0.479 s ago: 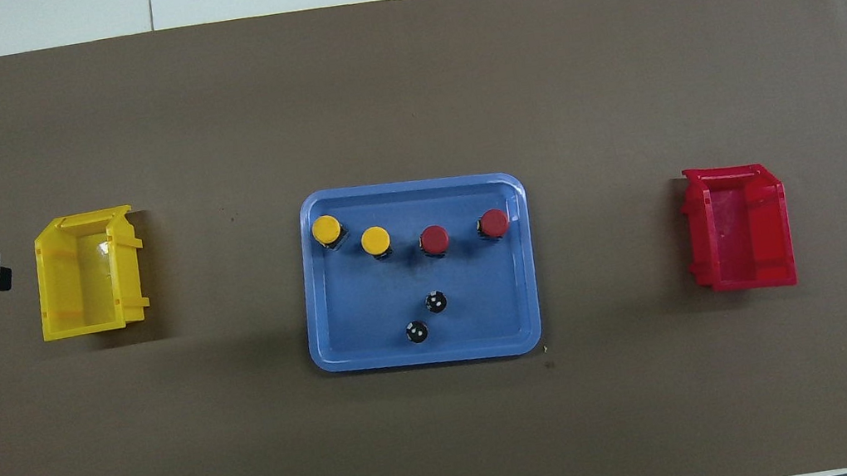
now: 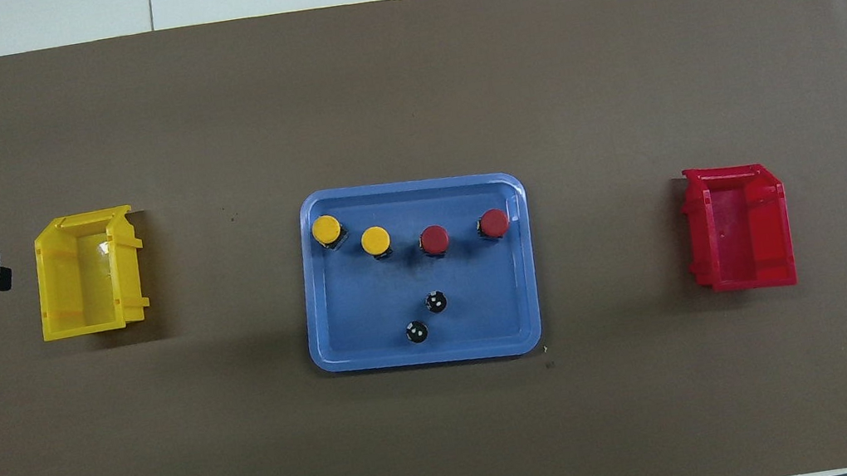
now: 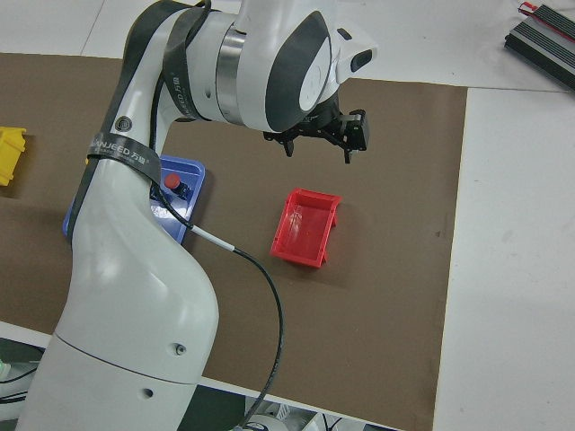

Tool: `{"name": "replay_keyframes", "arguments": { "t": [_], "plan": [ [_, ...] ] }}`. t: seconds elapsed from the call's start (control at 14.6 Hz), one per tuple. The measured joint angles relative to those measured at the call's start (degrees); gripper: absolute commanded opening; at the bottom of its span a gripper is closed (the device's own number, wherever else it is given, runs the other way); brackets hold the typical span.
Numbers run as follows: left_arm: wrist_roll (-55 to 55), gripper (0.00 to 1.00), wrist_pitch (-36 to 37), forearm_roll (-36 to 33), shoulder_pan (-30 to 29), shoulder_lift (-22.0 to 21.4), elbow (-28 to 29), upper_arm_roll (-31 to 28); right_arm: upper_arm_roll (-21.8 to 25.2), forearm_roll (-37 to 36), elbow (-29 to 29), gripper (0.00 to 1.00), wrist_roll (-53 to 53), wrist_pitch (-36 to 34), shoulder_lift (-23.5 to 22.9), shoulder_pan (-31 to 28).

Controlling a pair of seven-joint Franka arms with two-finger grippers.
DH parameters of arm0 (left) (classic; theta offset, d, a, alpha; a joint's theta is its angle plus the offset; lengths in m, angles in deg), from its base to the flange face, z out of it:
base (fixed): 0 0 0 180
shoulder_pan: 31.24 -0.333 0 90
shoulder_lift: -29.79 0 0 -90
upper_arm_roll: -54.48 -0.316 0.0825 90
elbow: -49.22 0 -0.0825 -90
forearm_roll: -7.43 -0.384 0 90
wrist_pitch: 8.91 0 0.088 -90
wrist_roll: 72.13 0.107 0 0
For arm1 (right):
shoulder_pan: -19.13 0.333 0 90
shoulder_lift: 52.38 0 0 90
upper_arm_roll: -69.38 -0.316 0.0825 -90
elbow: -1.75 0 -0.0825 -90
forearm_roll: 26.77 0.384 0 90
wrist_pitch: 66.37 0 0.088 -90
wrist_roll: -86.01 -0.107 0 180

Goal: Sort red and yellow buttons by color

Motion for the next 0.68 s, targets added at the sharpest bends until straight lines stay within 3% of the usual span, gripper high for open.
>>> {"name": "replay_keyframes", "arguments": {
  "t": [0.48, 0.68],
  "plan": [
    [0.0, 1.0, 0.0, 0.0, 0.0, 0.0, 0.0, 0.0, -0.2, 0.0, 1.4, 1.0, -0.2, -0.1, -0.5, 1.2],
    [0.0, 1.0, 0.0, 0.0, 0.0, 0.0, 0.0, 0.0, -0.3, 0.0, 9.0, 1.0, -3.4, -3.8, -5.6, 4.5]
  ]
}}
